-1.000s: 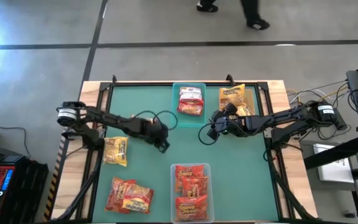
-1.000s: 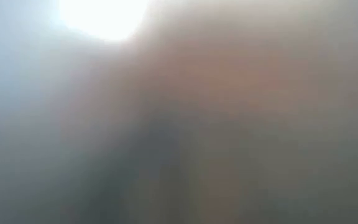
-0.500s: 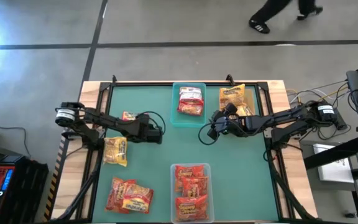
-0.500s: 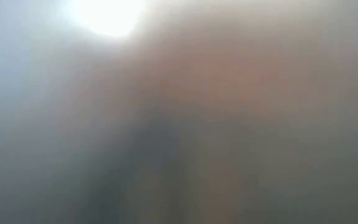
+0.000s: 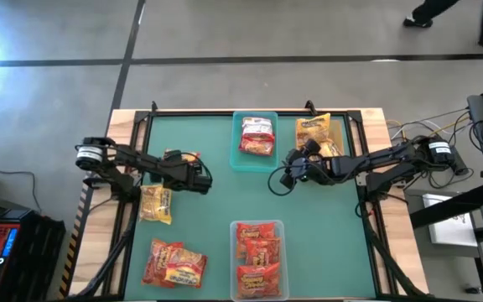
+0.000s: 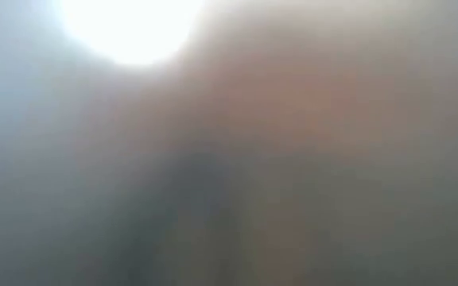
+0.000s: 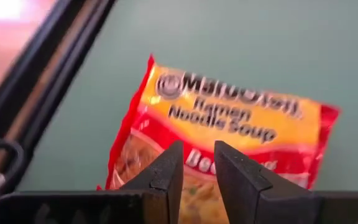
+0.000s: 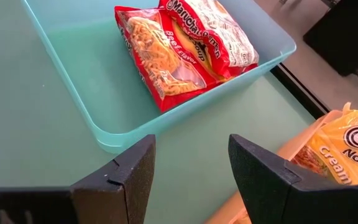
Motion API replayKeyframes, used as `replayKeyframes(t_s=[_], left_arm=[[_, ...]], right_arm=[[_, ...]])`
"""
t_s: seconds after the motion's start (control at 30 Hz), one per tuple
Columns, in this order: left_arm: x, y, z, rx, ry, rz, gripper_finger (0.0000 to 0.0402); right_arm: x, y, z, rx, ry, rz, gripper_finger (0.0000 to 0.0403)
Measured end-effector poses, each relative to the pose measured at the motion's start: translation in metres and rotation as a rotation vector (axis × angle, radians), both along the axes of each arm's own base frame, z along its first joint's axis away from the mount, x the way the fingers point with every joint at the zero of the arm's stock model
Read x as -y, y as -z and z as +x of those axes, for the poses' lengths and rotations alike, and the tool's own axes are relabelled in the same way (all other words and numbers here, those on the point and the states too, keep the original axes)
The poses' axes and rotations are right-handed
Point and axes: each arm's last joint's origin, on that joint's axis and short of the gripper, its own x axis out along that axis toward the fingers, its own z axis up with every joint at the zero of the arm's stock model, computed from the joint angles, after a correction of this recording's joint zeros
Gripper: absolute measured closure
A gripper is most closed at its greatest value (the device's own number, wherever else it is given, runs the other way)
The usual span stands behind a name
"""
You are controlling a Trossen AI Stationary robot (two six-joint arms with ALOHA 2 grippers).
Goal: Sort Maruchan noodles
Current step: Put the top red noodle pack into the transparent green bin
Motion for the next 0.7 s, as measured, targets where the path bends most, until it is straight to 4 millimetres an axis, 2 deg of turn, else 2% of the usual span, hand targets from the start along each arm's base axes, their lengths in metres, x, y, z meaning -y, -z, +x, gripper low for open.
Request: replayKeyframes(t_s=[0.17,0.33,0.47,0.7], left_arm=[[0.001,0.016,-0.008,0.026,-0.03,-0.019,0.0326],[0.0,0.019,-0.006,0.012,0.002,-0.016,0.0326],[0.001,0.012,0.009,-0.032,0.139,-0.074,0.0326],[0.004,-0.005,0.042,-0.092,0.478,-0.211,0.0326]], right_arm=[[0.0,0.002,-0.001,0.001,0.007,0.007,0.0209],[0.0,0.005,-0.003,-0.003,0.012,0.011,0.0209],[0.0,0.007,-0.004,-0.003,0.018,0.016,0.0209],[0.0,0.008,-0.005,0.008,0.018,0.016,0.0209]])
